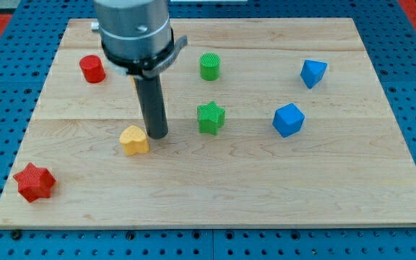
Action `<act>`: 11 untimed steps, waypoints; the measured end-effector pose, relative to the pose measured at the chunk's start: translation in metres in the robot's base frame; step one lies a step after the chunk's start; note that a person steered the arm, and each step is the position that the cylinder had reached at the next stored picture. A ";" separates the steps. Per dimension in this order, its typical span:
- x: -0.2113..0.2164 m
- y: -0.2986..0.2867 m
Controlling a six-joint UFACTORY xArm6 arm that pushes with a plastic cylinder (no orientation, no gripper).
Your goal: Push the heart right beside the red star
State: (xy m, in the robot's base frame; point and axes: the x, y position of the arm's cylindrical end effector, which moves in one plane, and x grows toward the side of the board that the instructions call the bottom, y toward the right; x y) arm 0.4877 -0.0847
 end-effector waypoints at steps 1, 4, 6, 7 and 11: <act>0.038 -0.029; -0.025 -0.039; 0.033 -0.087; 0.015 -0.086; 0.058 -0.058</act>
